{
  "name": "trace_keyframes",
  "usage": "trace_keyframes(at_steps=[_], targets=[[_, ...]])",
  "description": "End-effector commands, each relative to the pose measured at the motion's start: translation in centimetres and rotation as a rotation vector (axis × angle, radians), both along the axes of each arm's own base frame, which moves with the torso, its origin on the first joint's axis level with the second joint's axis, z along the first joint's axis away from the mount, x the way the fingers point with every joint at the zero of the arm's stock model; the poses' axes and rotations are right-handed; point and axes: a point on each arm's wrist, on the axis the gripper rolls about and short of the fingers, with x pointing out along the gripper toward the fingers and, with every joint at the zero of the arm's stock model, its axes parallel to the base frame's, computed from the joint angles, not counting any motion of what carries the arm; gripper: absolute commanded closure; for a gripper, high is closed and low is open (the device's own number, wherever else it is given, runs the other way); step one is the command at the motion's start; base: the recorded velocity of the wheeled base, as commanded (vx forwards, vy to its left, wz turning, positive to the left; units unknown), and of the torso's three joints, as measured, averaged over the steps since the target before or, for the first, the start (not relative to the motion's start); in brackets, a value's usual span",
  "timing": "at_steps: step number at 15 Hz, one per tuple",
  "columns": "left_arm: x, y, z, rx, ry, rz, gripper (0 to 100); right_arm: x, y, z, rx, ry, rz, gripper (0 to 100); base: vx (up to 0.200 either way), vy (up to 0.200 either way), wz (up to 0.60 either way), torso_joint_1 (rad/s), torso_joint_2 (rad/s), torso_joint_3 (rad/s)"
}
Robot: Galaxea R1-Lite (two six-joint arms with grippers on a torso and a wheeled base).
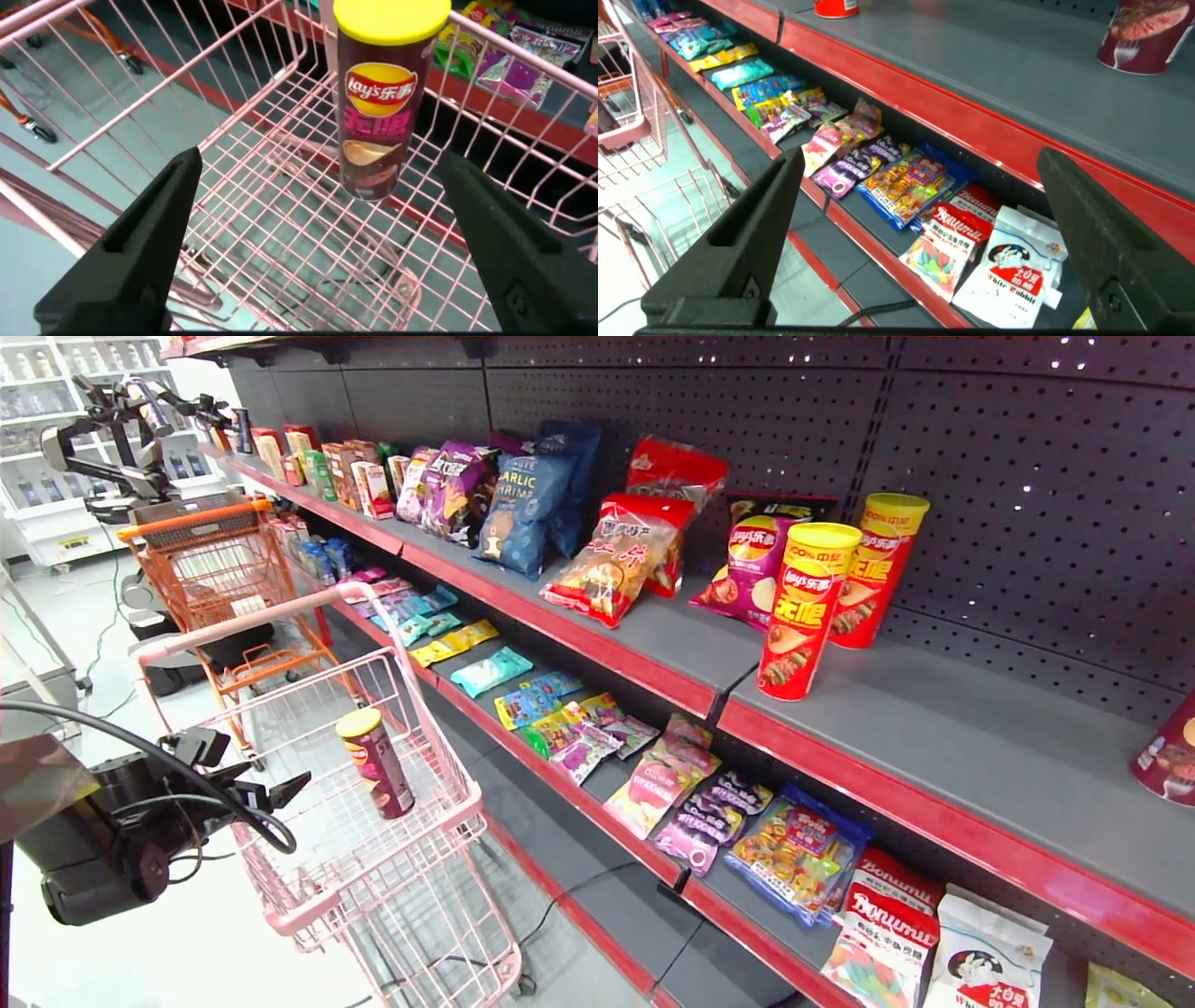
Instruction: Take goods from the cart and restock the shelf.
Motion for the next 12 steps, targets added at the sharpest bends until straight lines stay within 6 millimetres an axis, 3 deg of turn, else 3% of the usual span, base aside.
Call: trace_keyframes(at_steps=[1,12], targets=[[0.65,0.35,-0.04,0.004,-0.009,0.0,0,0.01,0.0,0.0,0.0,0.002,0.001,0,0.0,0.0,0.0,0.0,0.0,0.0],[1.56,1.14,0.13,0.009,-0.016,0.013,0,0.01,-0.01,0.0,0.008,0.002,-0.002,0,0.0,0.0,0.0,0.0,0.0,0.0]])
